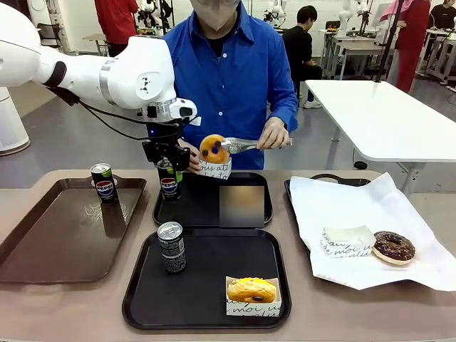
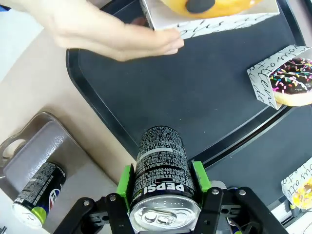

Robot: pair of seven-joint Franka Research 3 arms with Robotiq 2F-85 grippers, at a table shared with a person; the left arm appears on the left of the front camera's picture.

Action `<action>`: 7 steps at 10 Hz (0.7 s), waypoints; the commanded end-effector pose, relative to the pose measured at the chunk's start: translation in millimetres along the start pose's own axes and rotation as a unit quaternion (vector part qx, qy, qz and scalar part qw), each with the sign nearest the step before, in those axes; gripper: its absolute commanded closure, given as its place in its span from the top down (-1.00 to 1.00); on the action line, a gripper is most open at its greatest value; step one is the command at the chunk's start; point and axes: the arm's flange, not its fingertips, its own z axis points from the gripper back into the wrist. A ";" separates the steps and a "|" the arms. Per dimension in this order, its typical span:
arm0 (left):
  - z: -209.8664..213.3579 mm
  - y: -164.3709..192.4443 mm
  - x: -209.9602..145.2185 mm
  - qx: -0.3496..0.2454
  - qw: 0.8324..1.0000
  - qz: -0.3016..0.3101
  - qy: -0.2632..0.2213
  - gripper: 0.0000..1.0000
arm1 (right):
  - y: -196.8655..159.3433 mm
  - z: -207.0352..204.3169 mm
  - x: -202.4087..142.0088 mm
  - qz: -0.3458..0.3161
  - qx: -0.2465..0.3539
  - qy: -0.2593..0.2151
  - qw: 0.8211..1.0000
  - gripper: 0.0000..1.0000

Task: Set up donuts and drinks on trays.
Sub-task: Pick up one Pepsi coke from the Handle tray and place it on the Flat Tray without a Pepsi coke.

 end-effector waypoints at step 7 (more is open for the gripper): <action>94.3 34.7 -190.1 0.020 0.999 -0.013 -0.048 0.16 | -0.8 0.0 0.3 0.009 0.012 -0.005 1.000 1.00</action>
